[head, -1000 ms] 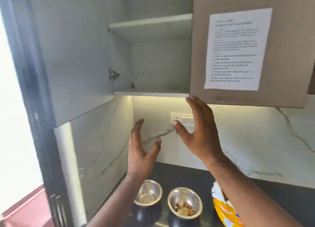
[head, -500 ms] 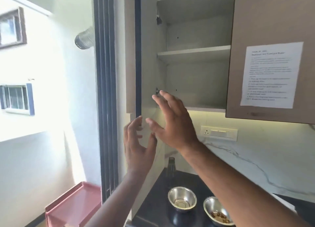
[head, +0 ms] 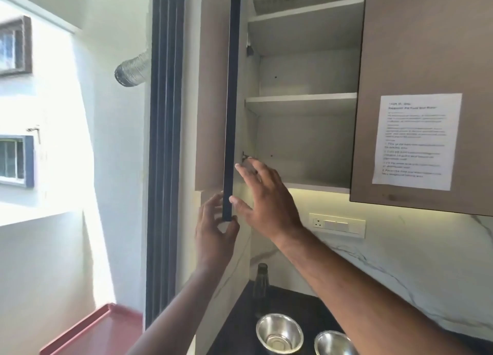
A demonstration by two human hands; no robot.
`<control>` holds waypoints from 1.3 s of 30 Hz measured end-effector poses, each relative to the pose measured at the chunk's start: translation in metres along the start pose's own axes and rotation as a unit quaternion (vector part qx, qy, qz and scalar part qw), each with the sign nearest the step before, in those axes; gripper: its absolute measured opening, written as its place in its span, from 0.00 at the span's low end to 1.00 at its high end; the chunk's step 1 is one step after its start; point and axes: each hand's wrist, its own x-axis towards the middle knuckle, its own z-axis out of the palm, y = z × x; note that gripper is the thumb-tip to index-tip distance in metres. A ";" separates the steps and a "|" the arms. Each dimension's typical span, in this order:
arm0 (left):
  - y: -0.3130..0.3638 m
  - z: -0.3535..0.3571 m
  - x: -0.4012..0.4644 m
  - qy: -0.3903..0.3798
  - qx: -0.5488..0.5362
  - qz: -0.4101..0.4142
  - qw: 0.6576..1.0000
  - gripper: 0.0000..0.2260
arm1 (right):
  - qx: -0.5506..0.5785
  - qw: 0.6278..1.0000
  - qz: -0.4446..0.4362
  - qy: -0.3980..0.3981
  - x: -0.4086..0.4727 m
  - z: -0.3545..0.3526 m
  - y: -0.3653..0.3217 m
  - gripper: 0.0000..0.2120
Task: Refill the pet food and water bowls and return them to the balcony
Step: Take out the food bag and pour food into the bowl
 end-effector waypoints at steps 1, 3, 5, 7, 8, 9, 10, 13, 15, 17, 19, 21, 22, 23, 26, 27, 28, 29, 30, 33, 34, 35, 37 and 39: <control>0.000 0.007 -0.002 0.001 -0.008 0.004 1.000 0.28 | 0.007 1.000 0.003 0.005 -0.001 0.001 0.005 0.33; -0.001 0.024 -0.005 0.002 -0.013 0.023 1.000 0.26 | 0.024 0.999 0.008 0.019 -0.003 0.001 0.015 0.33; -0.001 0.045 -0.007 -0.005 -0.004 0.047 0.999 0.26 | 0.037 0.999 0.014 0.034 -0.006 0.000 0.030 0.33; 0.001 0.072 -0.010 -0.018 0.000 0.070 0.997 0.28 | 0.030 0.998 0.023 0.055 -0.008 -0.002 0.049 0.32; 0.002 0.084 -0.011 -0.024 -0.001 0.080 0.996 0.28 | 0.027 0.997 0.030 0.068 -0.010 -0.003 0.058 0.31; 0.004 0.100 -0.012 -0.030 -0.005 0.088 0.996 0.28 | 0.022 0.996 0.037 0.080 -0.012 -0.005 0.071 0.30; 0.005 0.115 -0.013 -0.037 -0.011 0.093 0.995 0.29 | 0.015 0.995 0.044 0.088 -0.014 -0.006 0.084 0.29; 0.006 0.160 -0.015 -0.073 -0.033 0.110 0.991 0.29 | -0.030 0.994 0.052 0.096 -0.021 -0.012 0.131 0.29; 0.003 0.189 -0.017 -0.098 -0.037 0.125 0.987 0.31 | -0.090 0.989 0.053 0.104 -0.026 -0.018 0.169 0.30; -0.002 0.215 -0.020 -0.111 -0.030 0.134 0.984 0.32 | -0.165 0.980 0.049 0.103 -0.028 -0.022 0.209 0.31; -0.008 0.237 -0.023 -0.111 -0.022 0.132 0.985 0.33 | -0.225 0.970 0.044 0.083 -0.028 -0.023 0.245 0.31; -0.015 0.257 -0.026 -0.101 -0.019 0.122 0.987 0.33 | -0.257 0.963 0.042 0.068 -0.027 -0.018 0.275 0.31; -0.018 0.266 -0.026 -0.098 -0.016 0.115 0.988 0.33 | -0.269 0.960 0.040 0.064 -0.026 -0.015 0.287 0.31; -0.021 0.273 -0.026 -0.096 -0.012 0.109 0.989 0.33 | -0.281 0.957 0.036 0.061 -0.026 -0.011 0.295 0.31; -0.036 0.291 -0.020 -0.087 0.003 0.108 0.990 0.33 | -0.300 0.951 0.034 0.059 -0.026 0.001 0.318 0.30; -0.041 0.296 -0.017 -0.086 0.005 0.108 0.990 0.33 | -0.303 0.950 0.040 0.060 -0.025 0.004 0.325 0.30; -0.046 0.300 -0.014 -0.083 0.005 0.109 0.991 0.33 | -0.304 0.950 0.047 0.059 -0.025 0.007 0.331 0.30; -0.051 0.304 -0.011 -0.080 0.002 0.108 0.991 0.33 | -0.308 0.948 0.055 0.055 -0.024 0.010 0.338 0.31; -0.056 0.308 -0.008 -0.077 -0.001 0.104 0.992 0.33 | -0.311 0.947 0.064 0.050 -0.022 0.014 0.344 0.31; -0.071 0.320 0.000 -0.082 -0.003 0.101 0.992 0.32 | -0.319 0.943 0.082 0.041 -0.017 0.024 0.361 0.31; -0.077 0.324 0.004 -0.088 -0.007 0.099 0.991 0.32 | -0.323 0.942 0.087 0.040 -0.015 0.027 0.367 0.31; -0.083 0.327 0.007 -0.094 -0.012 0.097 0.991 0.32 | -0.326 0.940 0.091 0.039 -0.013 0.031 0.372 0.31; -0.093 0.335 0.014 -0.105 -0.020 0.099 0.989 0.32 | -0.329 0.938 0.100 0.041 -0.009 0.039 0.382 0.31; -0.100 0.342 0.019 -0.115 -0.031 0.095 0.988 0.32 | -0.330 0.937 0.110 0.043 -0.007 0.046 0.390 0.31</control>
